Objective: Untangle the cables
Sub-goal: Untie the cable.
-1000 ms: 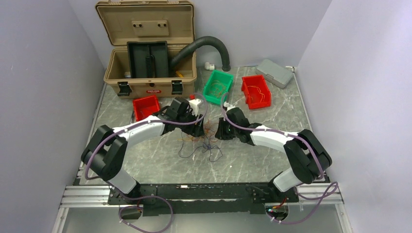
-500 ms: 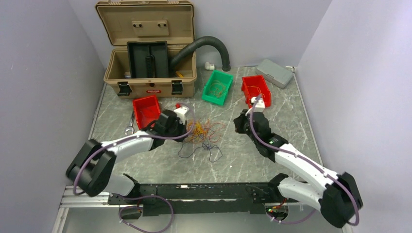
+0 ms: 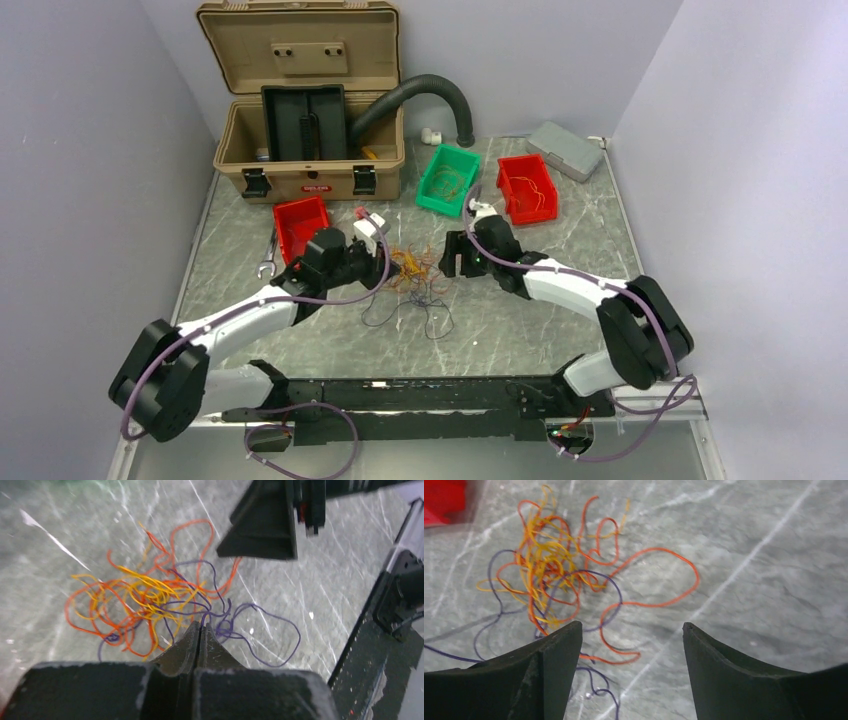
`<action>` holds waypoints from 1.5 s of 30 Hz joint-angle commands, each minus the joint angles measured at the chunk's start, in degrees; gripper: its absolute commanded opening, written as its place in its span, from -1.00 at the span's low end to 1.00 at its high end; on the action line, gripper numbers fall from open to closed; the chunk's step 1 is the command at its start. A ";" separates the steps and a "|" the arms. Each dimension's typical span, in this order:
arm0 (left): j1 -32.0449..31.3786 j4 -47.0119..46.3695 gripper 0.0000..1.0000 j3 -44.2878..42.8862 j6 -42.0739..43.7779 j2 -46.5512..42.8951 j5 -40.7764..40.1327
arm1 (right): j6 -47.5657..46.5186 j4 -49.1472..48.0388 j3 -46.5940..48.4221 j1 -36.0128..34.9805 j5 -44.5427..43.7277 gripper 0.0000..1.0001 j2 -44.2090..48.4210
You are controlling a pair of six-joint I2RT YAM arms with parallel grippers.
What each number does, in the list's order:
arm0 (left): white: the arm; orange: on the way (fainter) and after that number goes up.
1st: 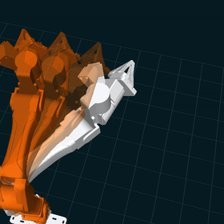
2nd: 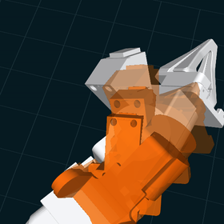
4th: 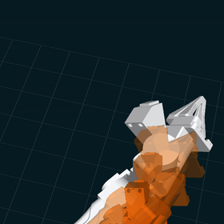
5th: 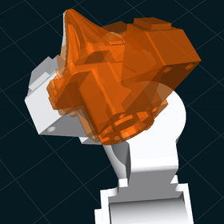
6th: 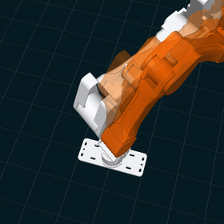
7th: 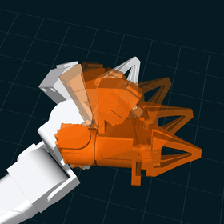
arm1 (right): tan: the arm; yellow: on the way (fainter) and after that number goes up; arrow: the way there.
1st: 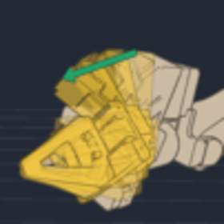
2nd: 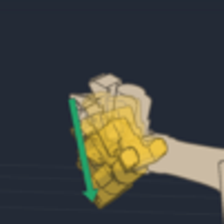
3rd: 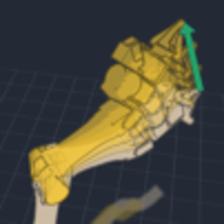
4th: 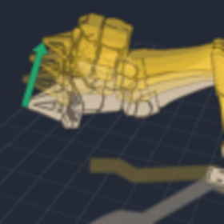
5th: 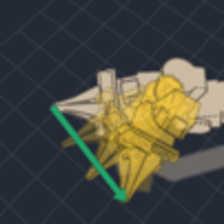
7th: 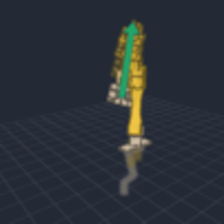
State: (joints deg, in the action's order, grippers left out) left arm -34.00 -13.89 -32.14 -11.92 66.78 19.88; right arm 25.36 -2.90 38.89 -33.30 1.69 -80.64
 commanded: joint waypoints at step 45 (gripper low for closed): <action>4.74 25.62 0.37 -27.11 -20.81 22.29 1.70 | -4.73 -5.92 6.70 -4.31 1.23 -1.00 -1.45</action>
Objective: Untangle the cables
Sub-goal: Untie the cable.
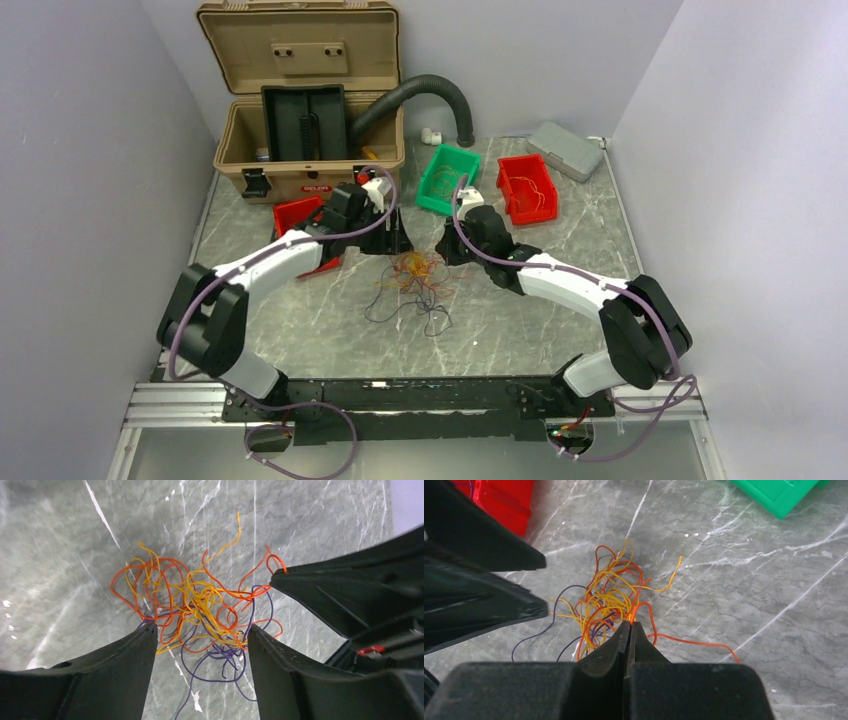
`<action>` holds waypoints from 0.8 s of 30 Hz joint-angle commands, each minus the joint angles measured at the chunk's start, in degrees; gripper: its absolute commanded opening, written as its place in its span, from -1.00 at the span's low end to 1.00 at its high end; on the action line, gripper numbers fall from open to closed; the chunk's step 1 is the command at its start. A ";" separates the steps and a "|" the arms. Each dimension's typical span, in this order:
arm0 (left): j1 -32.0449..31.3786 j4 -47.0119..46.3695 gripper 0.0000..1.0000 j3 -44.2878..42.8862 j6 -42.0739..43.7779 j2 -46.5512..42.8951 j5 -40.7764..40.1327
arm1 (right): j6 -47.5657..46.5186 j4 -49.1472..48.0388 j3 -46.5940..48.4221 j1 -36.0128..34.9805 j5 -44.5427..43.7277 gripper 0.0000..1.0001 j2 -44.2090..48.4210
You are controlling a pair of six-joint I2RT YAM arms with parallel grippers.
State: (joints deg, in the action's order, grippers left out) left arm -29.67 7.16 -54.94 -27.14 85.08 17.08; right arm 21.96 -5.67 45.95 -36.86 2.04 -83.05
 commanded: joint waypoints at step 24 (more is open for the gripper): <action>16.69 -12.09 -1.00 11.16 -10.58 -4.22 12.12 | 15.67 16.23 -7.40 11.93 -31.03 -1.00 21.48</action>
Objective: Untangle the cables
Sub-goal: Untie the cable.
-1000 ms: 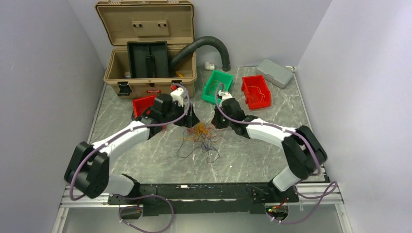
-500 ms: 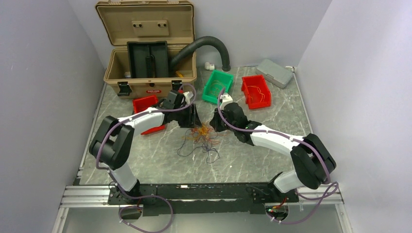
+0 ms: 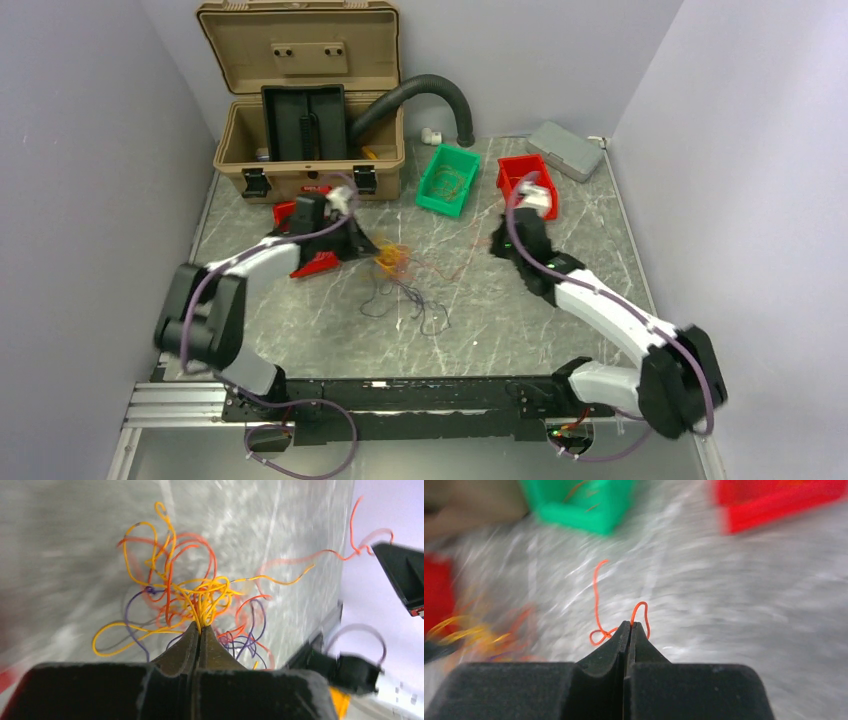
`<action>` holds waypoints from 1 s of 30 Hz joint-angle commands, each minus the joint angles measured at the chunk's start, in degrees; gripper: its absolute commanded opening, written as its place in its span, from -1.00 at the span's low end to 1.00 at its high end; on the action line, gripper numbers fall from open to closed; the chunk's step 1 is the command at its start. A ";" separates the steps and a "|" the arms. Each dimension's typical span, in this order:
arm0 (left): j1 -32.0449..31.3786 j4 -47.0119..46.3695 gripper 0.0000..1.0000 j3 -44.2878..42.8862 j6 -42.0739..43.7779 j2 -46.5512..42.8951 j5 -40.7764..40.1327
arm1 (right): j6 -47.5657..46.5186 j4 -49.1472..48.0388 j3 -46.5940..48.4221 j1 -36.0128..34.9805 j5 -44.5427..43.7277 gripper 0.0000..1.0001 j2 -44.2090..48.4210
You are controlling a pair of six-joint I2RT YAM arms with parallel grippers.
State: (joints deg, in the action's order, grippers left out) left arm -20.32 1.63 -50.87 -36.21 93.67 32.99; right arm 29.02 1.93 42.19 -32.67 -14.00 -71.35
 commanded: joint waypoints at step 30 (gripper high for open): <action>-11.42 0.02 -1.00 2.88 13.14 -30.57 -13.76 | -10.28 14.00 -8.80 15.98 13.03 0.68 27.97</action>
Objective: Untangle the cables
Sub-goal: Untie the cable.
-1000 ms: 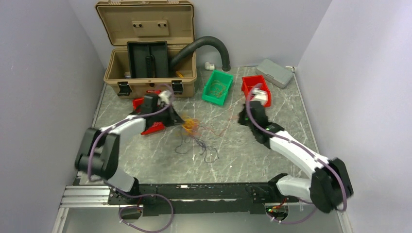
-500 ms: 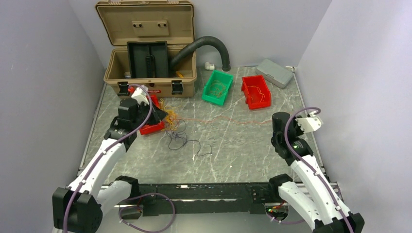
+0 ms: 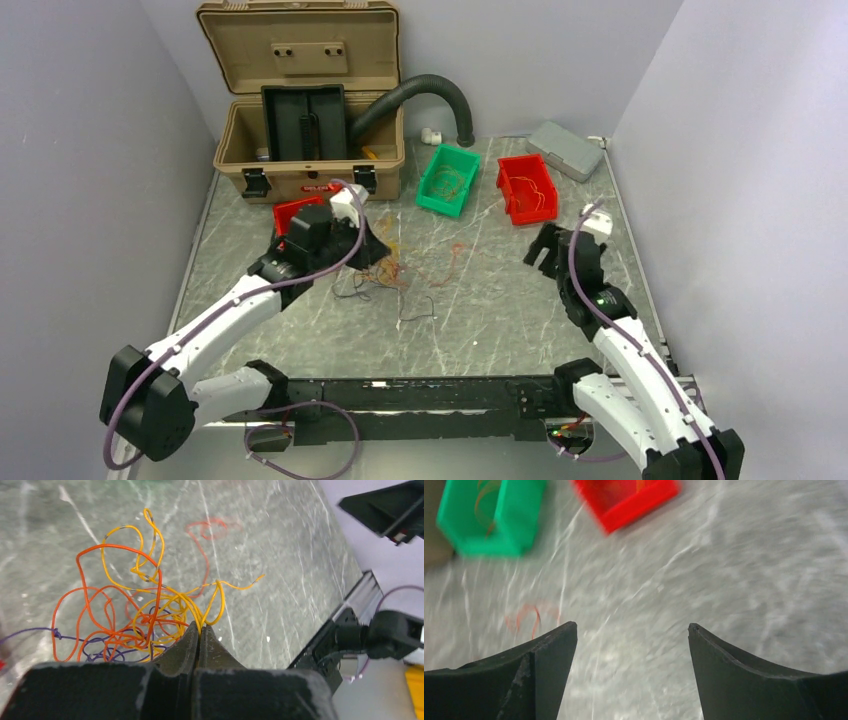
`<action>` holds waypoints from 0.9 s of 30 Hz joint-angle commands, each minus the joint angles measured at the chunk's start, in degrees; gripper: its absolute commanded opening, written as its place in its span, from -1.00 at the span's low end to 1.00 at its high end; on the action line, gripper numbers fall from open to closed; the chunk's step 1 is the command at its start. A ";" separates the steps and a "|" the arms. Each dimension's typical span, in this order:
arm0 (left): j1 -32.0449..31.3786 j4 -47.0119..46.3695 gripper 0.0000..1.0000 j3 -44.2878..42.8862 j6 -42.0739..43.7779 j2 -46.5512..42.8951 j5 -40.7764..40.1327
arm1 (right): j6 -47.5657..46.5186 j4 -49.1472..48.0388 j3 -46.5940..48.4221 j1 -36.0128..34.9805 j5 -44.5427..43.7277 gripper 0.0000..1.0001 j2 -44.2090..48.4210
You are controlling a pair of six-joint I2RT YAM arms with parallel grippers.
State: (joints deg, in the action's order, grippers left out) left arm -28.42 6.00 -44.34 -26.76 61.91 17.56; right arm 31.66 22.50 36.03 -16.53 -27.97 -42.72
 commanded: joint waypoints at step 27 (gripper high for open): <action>-5.41 0.49 -1.00 -9.02 8.04 -2.08 2.98 | -22.71 -55.71 -5.28 -28.37 45.46 0.26 -29.29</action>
State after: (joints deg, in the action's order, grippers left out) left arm -33.47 6.72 -50.94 -20.14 61.08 19.14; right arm 10.55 -25.41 27.64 -44.42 20.01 -69.65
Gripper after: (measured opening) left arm 0.013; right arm 0.636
